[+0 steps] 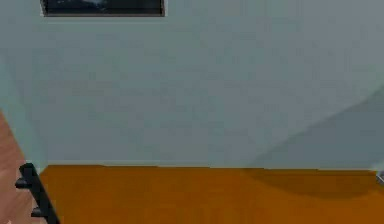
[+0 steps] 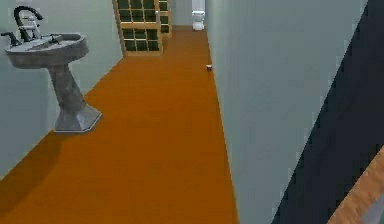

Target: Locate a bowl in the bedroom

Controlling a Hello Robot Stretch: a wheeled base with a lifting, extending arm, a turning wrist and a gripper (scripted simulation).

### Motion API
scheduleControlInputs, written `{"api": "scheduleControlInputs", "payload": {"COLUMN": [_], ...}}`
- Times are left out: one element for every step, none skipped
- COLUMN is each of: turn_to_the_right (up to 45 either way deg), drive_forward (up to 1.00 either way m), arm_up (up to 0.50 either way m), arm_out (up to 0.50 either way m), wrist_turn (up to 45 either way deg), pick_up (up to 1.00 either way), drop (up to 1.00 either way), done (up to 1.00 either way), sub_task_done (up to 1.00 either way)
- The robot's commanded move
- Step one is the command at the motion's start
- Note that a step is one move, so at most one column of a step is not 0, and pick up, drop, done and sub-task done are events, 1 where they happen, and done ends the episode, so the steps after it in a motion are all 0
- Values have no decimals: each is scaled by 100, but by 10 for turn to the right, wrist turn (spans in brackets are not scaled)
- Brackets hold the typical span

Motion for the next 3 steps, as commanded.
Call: {"api": "scheduleControlInputs", "payload": {"turn_to_the_right": [450,420,0], "drive_forward": [0,0,100], "arm_up": [0,0,0], "arm_out": [0,0,0], "wrist_turn": [0,0,0], "pick_up": [0,0,0], "drop": [0,0,0], "done": [0,0,0], "sub_task_done": [0,0,0]}}
